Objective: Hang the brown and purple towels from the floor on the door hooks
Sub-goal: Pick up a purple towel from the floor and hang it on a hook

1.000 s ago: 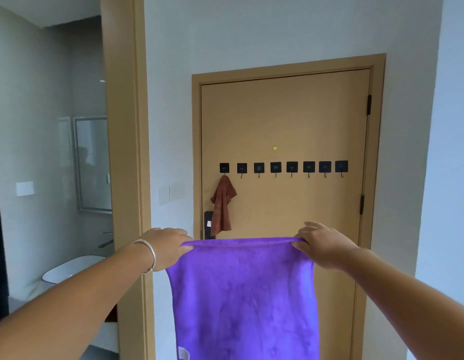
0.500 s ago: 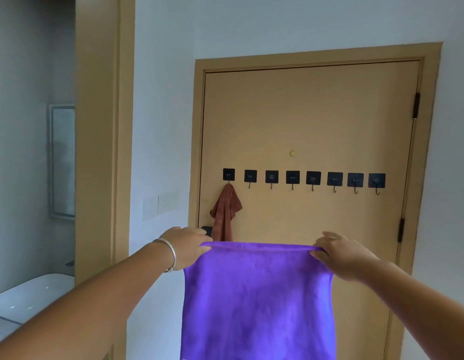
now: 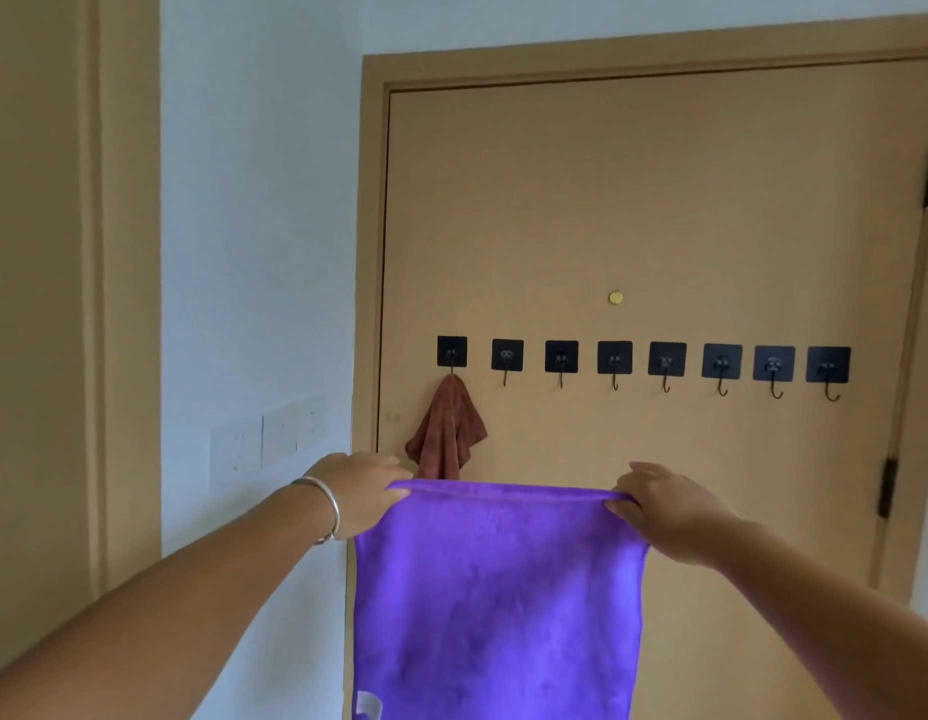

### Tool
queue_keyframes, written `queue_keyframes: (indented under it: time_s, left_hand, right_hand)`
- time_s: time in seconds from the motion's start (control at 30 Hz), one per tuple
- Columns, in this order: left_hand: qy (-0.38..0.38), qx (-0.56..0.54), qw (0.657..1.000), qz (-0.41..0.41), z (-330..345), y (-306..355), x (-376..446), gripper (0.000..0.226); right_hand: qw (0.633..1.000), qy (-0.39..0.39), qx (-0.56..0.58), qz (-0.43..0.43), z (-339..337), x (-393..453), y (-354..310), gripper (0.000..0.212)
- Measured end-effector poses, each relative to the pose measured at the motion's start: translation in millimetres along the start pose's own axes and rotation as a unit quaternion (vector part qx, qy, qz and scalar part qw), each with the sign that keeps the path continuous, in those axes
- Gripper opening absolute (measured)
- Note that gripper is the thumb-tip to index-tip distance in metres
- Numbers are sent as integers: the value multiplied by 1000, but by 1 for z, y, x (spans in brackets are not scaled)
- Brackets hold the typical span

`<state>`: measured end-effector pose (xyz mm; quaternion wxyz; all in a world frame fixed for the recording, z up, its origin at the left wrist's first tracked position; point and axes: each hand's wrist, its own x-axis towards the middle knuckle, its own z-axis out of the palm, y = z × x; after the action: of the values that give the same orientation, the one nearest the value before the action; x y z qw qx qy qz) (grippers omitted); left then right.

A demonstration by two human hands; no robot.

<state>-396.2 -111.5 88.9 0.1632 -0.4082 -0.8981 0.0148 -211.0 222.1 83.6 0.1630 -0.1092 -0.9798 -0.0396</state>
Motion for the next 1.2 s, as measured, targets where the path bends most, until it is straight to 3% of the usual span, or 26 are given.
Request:
queue_keyframes:
  time_s: [0.37, 0.7, 0.77, 0.87, 0.97, 1.1, 1.13, 1.2]
  left_hand:
    - [40, -2, 999, -12, 44, -45, 151, 43]
    - [168, -26, 984, -48, 56, -66, 268, 36]
    - [184, -46, 981, -34, 59, -71, 281, 49]
    - [211, -33, 977, 13, 56, -78, 294, 70]
    - [234, 40, 967, 96, 51, -87, 310, 56]
    - [189, 47, 978, 79, 41, -94, 332, 57]
    - [191, 59, 977, 72, 39, -92, 335, 54]
    - [191, 63, 978, 56, 40, -84, 344, 68]
  right_hand:
    - [996, 85, 2, -33, 29, 145, 49, 27]
    - [975, 204, 59, -57, 32, 261, 80, 21]
    - [972, 217, 60, -62, 32, 278, 77, 19]
    - [973, 221, 23, -65, 30, 298, 72, 16]
    - [969, 214, -70, -100, 29, 311, 71, 33]
    - [952, 187, -170, -175, 25, 324, 76, 47]
    - [955, 184, -168, -159, 25, 329, 75, 51]
    - [965, 165, -180, -98, 26, 337, 69, 53]
